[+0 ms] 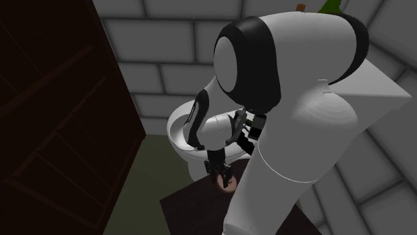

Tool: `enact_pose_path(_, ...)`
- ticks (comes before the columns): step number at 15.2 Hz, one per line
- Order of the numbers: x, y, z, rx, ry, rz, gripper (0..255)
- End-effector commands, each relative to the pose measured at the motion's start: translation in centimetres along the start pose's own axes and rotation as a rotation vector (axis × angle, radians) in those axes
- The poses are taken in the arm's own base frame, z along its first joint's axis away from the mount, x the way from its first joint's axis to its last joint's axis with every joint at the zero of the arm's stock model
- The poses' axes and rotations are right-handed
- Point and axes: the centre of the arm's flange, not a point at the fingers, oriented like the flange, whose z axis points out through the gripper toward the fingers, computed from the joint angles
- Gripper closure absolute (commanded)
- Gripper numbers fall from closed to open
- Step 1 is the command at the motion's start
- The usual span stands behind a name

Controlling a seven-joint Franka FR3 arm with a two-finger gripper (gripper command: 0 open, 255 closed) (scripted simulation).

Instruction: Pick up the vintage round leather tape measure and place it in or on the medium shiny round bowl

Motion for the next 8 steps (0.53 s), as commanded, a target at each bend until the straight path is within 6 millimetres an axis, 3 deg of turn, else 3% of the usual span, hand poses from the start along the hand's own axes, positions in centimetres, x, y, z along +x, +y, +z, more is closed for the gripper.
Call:
enact_pose_path(1, 0.3, -0.4, -0.7, 0.001, -0.001, 0.0, 255)
enact_pose_path(8, 1.5, -2.2, -3.7, 0.001, -0.001, 0.0, 255)
